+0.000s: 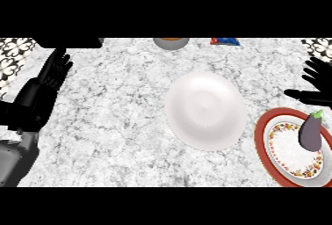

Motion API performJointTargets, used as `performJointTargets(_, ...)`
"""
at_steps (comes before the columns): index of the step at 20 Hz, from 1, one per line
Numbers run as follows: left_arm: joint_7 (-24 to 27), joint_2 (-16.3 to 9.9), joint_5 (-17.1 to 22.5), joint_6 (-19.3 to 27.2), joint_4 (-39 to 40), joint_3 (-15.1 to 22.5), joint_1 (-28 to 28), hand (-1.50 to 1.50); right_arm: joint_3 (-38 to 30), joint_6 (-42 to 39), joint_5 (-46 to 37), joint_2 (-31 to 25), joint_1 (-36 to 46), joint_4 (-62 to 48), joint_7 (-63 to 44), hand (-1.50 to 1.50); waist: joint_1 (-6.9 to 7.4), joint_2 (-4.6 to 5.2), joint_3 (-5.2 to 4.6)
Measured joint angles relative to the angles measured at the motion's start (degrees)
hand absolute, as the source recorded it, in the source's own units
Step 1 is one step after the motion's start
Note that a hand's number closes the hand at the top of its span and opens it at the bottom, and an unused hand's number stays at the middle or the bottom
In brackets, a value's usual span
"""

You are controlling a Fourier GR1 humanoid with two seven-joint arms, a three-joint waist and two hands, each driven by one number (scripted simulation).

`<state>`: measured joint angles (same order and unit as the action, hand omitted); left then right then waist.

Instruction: Pick the eggplant from the plate and place it in the plate

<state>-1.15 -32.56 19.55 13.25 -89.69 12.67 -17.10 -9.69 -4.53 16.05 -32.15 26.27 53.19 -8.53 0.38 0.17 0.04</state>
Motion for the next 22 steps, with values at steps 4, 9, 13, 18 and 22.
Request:
performJointTargets(4, -0.1, 0.2, -0.1, -0.6, -0.3, -0.2, -0.1, 0.00, 2.9, -7.7, -2.7, -8.1, 3.5, -3.1, -7.3, -1.50, 0.57, 0.10, -0.06)
performJointTargets(9, -0.1, 0.4, 0.1, -1.6, -0.2, -0.4, -0.7, 0.00, 8.4, -21.6, -5.6, -15.3, 7.1, -7.7, -15.2, -1.50, 1.49, 0.38, -0.07)
performJointTargets(13, -0.1, 0.8, -0.1, -2.1, 0.7, -0.6, -1.6, 0.00, 11.9, -34.0, -6.4, -18.2, 10.3, -12.1, -19.3, -1.50, 1.89, 0.60, -0.03)
performJointTargets(18, -0.1, 1.3, -0.4, -3.1, 1.9, -1.4, -2.3, 0.00, 15.0, -43.8, -8.4, -18.0, 14.4, -18.3, -21.6, -1.50, 1.76, 0.55, 0.00)
performJointTargets(22, -0.7, 1.7, -0.9, -3.5, 0.8, -2.3, -1.3, 0.00, 16.8, -46.0, -12.6, -16.8, 16.4, -22.4, -19.4, -1.50, 1.51, 0.39, 0.04)
